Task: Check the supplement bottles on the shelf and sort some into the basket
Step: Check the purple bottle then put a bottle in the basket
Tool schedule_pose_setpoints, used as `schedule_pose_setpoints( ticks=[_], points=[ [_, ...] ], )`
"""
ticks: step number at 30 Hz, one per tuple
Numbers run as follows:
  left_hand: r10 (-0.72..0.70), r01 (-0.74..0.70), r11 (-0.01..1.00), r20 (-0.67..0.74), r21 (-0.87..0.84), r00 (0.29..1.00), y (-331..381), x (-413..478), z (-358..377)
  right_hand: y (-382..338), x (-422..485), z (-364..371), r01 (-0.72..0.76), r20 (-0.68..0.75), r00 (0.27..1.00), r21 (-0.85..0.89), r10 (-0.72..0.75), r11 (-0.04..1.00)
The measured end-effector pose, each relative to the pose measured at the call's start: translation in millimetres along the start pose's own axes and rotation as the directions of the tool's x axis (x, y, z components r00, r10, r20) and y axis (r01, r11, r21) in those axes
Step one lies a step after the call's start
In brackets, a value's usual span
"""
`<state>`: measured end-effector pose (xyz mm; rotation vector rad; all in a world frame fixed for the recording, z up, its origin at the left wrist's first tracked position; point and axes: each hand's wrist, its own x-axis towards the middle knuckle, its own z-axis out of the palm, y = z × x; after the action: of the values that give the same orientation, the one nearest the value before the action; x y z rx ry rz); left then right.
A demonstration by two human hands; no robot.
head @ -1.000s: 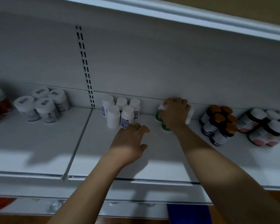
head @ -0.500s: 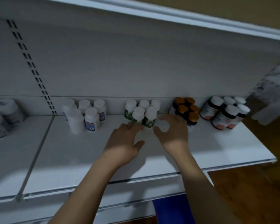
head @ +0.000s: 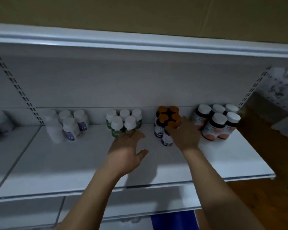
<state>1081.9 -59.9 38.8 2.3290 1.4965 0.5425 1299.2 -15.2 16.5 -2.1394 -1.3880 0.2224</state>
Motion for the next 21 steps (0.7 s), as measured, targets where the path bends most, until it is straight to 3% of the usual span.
schedule_pose_setpoints(
  ticks=[7, 9, 15, 21],
  points=[
    [-0.084, 0.084, 0.996, -0.065, 0.004, 0.994, 29.0, -15.4, 19.1, 10.9, -5.4, 6.2, 0.038, 0.005, 0.999, 0.228, -0.04, 0.973],
    [-0.103, 0.103, 0.995, -0.066, -0.012, 0.992, 39.0, -21.3, 23.3, 19.4, -11.3, -0.9, -0.02, 0.062, 0.998, 0.352, -0.002, 0.936],
    [-0.143, 0.133, 0.98, -0.057, -0.145, 0.988, 68.3, -33.9, 40.6, 51.9, -46.7, -37.6, -0.225, 0.249, 0.967, 0.73, 0.055, 0.646],
    [-0.106, 0.106, 0.94, 0.019, -0.326, 0.994, 103.3, -38.6, 49.0, 69.5, -64.4, -96.2, -0.221, 0.353, 0.913, 0.849, -0.203, 0.481]
  ],
)
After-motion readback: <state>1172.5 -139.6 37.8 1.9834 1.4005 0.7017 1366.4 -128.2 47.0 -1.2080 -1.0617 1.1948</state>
